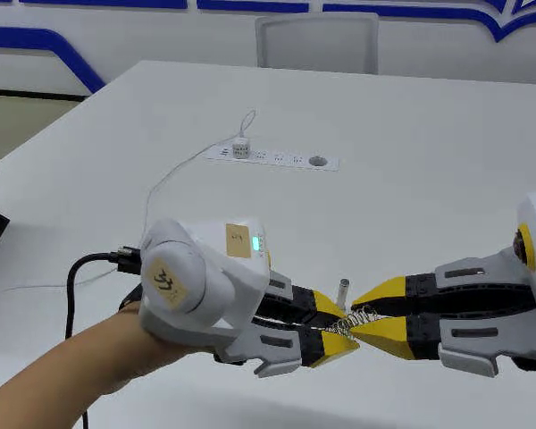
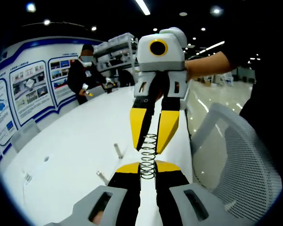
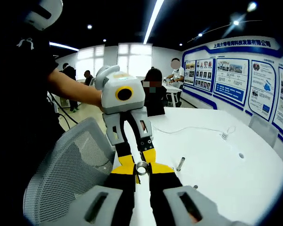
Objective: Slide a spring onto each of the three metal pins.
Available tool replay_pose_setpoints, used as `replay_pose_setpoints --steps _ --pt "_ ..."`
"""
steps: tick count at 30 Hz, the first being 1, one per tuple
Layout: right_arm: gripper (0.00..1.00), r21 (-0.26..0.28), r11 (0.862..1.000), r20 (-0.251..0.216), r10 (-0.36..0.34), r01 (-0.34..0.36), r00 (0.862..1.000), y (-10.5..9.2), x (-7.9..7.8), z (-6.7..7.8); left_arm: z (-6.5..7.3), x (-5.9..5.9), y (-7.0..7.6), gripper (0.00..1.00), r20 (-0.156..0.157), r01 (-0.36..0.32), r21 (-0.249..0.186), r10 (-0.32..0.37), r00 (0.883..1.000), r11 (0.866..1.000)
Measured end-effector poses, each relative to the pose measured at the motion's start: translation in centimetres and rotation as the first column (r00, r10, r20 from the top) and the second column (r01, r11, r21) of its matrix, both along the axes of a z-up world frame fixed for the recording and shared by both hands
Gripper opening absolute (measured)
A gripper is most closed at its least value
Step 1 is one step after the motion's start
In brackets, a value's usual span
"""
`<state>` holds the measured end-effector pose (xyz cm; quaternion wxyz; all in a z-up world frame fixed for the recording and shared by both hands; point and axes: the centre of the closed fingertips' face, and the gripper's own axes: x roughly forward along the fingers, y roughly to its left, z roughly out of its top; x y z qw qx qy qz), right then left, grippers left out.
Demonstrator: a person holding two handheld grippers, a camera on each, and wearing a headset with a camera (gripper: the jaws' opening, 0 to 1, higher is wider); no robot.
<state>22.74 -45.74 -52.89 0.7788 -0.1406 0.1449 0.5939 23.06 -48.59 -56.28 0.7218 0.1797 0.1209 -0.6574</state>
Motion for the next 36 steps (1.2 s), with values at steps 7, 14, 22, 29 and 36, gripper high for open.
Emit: replay_pose_setpoints --steps 7,14,22,29,36 --pt "0.1 0.024 1.0 -0.037 -0.019 0.02 0.999 0.8 0.2 0.2 -0.1 0.0 -0.1 0.1 -0.022 -0.032 -0.016 0.031 0.999 0.999" --pt "0.1 0.011 0.999 -0.048 -0.035 0.036 0.998 1.0 0.2 -0.2 -0.5 -0.1 0.2 0.11 -0.06 -0.061 -0.015 0.06 0.996 0.998" --pt "0.1 -0.039 0.999 -0.036 -0.016 0.015 0.999 1.5 0.1 -0.9 -0.8 -0.3 0.6 0.12 -0.084 -0.091 -0.033 0.088 0.993 0.995" --pt "0.1 -0.033 0.999 -0.039 -0.016 0.015 0.999 1.4 0.2 -0.7 -0.8 -0.1 1.2 0.21 -0.093 -0.124 -0.041 0.12 0.988 0.991" --pt "0.1 -0.033 0.998 -0.04 -0.058 0.056 0.998 0.7 0.8 -0.8 -1.2 0.2 2.0 0.29 -0.117 -0.17 -0.043 0.164 0.979 0.984"
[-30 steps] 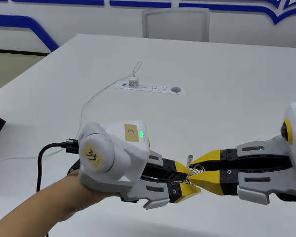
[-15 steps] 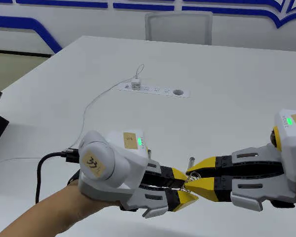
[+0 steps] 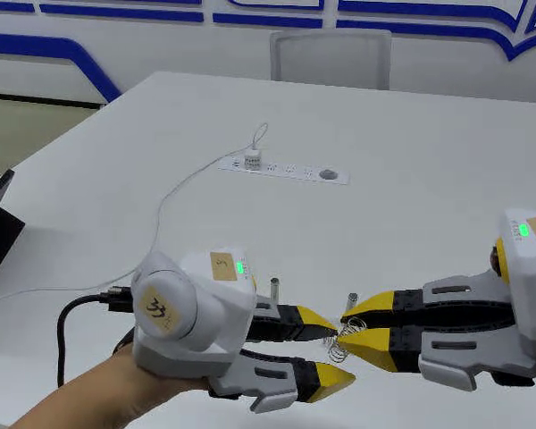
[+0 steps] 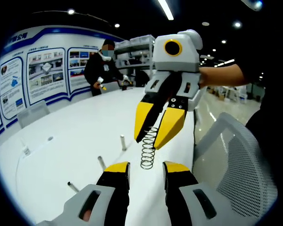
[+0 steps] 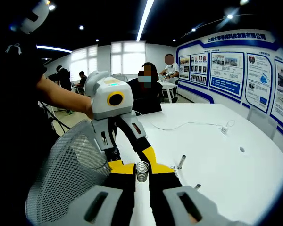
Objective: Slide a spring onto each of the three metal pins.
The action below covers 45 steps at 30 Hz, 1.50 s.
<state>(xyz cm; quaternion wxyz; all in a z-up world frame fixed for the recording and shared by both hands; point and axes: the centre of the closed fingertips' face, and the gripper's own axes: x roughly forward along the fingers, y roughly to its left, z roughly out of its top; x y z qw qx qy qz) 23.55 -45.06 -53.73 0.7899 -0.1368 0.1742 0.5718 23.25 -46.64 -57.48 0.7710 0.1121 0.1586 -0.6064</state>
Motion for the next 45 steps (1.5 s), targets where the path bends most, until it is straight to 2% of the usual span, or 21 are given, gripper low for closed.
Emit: replay_pose_setpoints --steps 4,10,15,18,19,20,22,23,25,28,31,34,37,40,41,45 --pt "0.1 -0.008 0.999 0.002 -0.036 0.036 0.999 -0.8 0.4 -0.2 0.5 0.4 0.4 0.33 -0.024 -0.052 -0.049 0.051 0.998 0.997" --pt "0.1 0.006 0.994 0.013 -0.112 0.112 0.994 -1.9 1.4 0.1 0.0 0.6 1.3 0.4 -0.029 -0.088 -0.043 0.087 0.996 0.995" --pt "0.1 0.006 0.986 0.019 -0.164 0.164 0.986 -3.0 2.2 0.1 -0.1 1.0 2.1 0.49 -0.056 -0.141 -0.063 0.137 0.989 0.988" --pt "0.1 0.001 0.979 0.017 -0.201 0.202 0.979 -3.9 2.8 -0.1 -0.4 1.2 2.8 0.51 -0.07 -0.16 -0.053 0.156 0.985 0.986" --pt "0.1 -0.001 0.975 0.018 -0.22 0.22 0.975 -4.3 3.0 -0.2 -0.6 1.5 3.2 0.52 -0.068 -0.186 -0.046 0.183 0.981 0.981" --pt "0.1 -0.001 0.974 0.013 -0.228 0.228 0.973 -4.5 3.1 -0.3 -0.6 2.0 3.5 0.56 -0.049 -0.216 -0.039 0.214 0.976 0.976" --pt "0.1 -0.013 0.965 0.012 -0.261 0.261 0.965 -5.2 3.4 -0.6 -0.8 2.0 3.8 0.67 -0.074 -0.223 -0.043 0.22 0.973 0.974" --pt "0.1 -0.019 0.963 0.013 -0.27 0.27 0.963 -5.4 3.4 -0.6 -0.8 2.1 3.9 0.68 -0.085 -0.231 -0.046 0.226 0.97 0.972" --pt "0.1 -0.024 0.957 0.003 -0.289 0.289 0.957 -5.9 3.6 -0.9 -1.0 2.3 4.3 0.69 -0.083 -0.243 -0.05 0.239 0.967 0.969" --pt "0.1 -0.03 0.949 0.007 -0.315 0.315 0.949 -6.6 3.8 -1.0 -1.5 2.5 4.7 0.72 -0.1 -0.267 -0.047 0.261 0.96 0.963" --pt "0.1 -0.024 0.935 -0.002 -0.354 0.354 0.935 -7.6 4.2 -1.1 -1.8 2.7 5.2 0.77 -0.11 -0.294 -0.041 0.288 0.951 0.955" --pt "0.1 -0.038 0.918 0.004 -0.395 0.395 0.919 -8.6 4.5 -1.2 -2.0 3.1 5.7 0.84 -0.111 -0.335 -0.048 0.328 0.938 0.941" --pt "0.1 -0.046 0.904 0.003 -0.426 0.426 0.905 -9.5 4.9 -1.2 -2.4 3.2 6.0 0.9 -0.135 -0.359 -0.054 0.349 0.927 0.932" --pt "0.1 -0.049 0.891 0.008 -0.451 0.451 0.892 -10.2 5.2 -1.2 -3.1 3.3 6.5 0.97 -0.138 -0.384 -0.032 0.376 0.916 0.923" --pt "0.1 -0.044 0.884 0.005 -0.466 0.466 0.885 -10.6 5.4 -1.1 -3.4 3.4 6.7 0.99 -0.138 -0.393 -0.018 0.387 0.912 0.919" --pt "0.11 -0.055 0.859 0.004 -0.509 0.509 0.861 -11.7 6.0 -1.3 -3.7 3.6 7.6 1.0 -0.127 -0.418 -0.001 0.415 0.901 0.908"
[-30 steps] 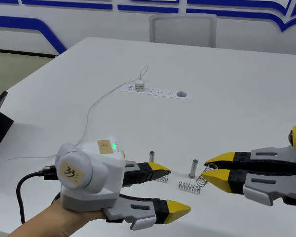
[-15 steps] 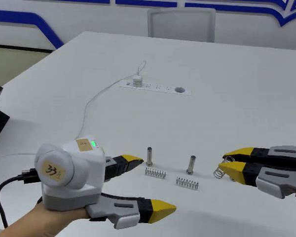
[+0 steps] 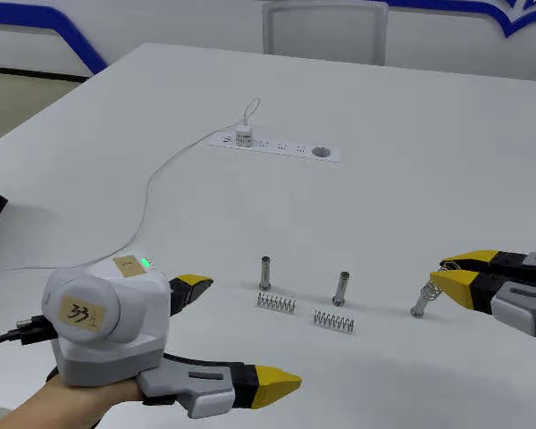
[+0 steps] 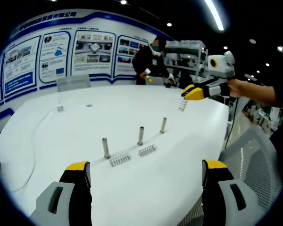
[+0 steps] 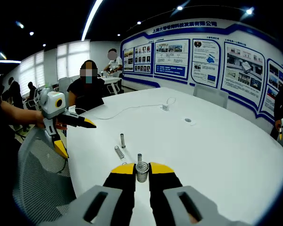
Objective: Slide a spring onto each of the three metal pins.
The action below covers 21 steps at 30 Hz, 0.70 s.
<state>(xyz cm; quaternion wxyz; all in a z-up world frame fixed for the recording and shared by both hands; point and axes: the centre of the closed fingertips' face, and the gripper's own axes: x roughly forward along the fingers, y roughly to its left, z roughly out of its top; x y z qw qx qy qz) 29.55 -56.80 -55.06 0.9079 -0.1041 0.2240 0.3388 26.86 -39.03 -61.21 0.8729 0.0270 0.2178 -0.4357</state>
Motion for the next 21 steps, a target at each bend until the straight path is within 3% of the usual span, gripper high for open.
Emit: replay_pose_setpoints --steps 9,21 --pt "0.11 -0.015 0.997 -0.01 -0.082 0.081 0.997 -2.3 1.4 -0.2 0.1 0.6 1.6 1.0 0.015 -0.049 0.005 0.049 0.999 0.999" --pt "0.11 0.001 0.989 -0.038 -0.148 0.148 0.988 -3.3 4.1 -2.0 -0.7 0.5 2.1 1.0 -0.015 -0.065 0.028 0.065 0.998 0.998"
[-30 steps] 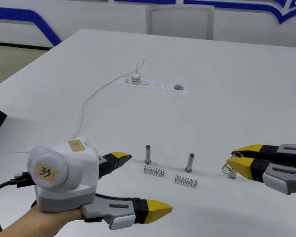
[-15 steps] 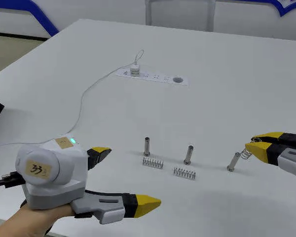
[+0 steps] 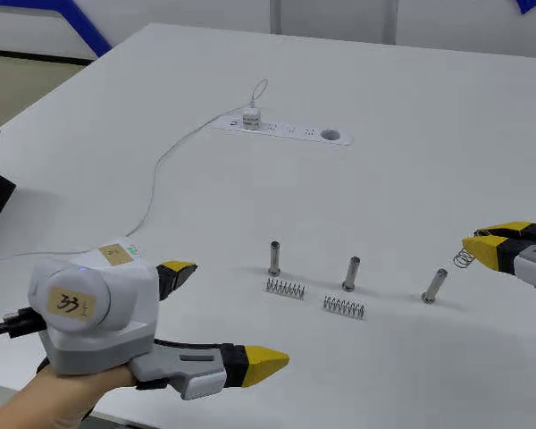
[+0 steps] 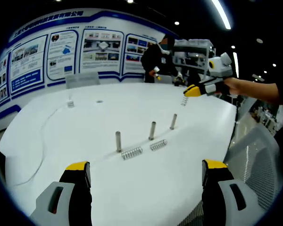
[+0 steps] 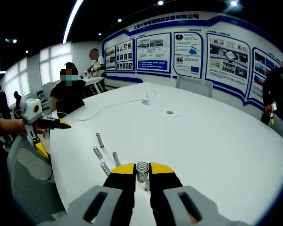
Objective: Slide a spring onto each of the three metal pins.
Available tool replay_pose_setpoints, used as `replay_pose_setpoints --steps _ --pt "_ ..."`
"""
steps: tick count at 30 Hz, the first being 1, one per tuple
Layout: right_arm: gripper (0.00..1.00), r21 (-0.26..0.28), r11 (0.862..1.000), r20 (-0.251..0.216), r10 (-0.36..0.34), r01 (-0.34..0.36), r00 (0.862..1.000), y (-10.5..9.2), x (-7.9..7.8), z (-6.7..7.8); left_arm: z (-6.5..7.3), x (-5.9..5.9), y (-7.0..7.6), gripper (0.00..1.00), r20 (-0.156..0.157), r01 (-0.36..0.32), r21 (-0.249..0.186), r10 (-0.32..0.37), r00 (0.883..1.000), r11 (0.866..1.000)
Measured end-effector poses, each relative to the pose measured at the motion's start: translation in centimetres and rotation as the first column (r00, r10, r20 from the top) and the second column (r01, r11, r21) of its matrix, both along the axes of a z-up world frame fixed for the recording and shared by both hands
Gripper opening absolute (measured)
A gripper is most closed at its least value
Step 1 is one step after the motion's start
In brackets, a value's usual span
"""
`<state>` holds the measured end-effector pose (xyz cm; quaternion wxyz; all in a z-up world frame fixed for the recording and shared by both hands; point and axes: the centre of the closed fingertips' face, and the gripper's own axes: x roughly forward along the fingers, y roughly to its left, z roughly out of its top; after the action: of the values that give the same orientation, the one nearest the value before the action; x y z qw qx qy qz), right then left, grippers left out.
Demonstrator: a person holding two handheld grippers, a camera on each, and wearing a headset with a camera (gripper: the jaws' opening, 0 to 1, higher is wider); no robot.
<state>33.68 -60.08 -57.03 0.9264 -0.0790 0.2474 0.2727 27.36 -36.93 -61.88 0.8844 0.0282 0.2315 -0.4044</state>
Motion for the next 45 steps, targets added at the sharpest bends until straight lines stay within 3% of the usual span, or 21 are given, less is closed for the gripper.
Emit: replay_pose_setpoints --steps 10,13,16,21,25,33,45 --pt "0.11 0.002 1.0 -0.04 -0.023 0.023 0.999 -0.3 1.0 -1.9 -0.5 -0.1 0.2 1.0 -0.024 -0.007 0.007 0.007 1.0 1.0" --pt "0.11 -0.006 1.0 -0.051 -0.027 0.027 0.998 -0.2 1.1 -2.5 -0.9 -0.3 0.1 1.0 -0.03 0.002 0.032 -0.001 1.0 1.0" --pt "0.11 -0.007 1.0 -0.052 -0.026 0.026 0.998 0.0 1.2 -2.9 -0.4 -0.8 -0.5 1.0 -0.028 0.017 0.001 -0.017 0.999 1.0" --pt "0.11 0.002 0.999 -0.066 -0.035 0.036 0.997 0.1 1.5 -3.5 -0.8 -0.5 -0.1 1.0 -0.045 0.003 0.007 -0.002 0.999 1.0" --pt "0.11 -0.028 0.999 -0.071 -0.033 0.032 0.997 0.0 1.4 -4.1 -0.8 -0.4 0.1 1.0 -0.055 -0.013 -0.005 0.013 0.998 1.0" --pt "0.11 -0.03 0.999 -0.097 -0.041 0.038 0.994 -0.1 1.5 -5.6 -1.3 -0.7 -0.2 1.0 -0.08 0.004 0.002 -0.004 0.997 1.0" --pt "0.11 -0.076 0.997 -0.126 -0.012 0.003 0.992 0.6 1.0 -8.4 -0.6 0.1 0.7 0.98 -0.062 -0.065 -0.018 0.063 0.996 0.998"
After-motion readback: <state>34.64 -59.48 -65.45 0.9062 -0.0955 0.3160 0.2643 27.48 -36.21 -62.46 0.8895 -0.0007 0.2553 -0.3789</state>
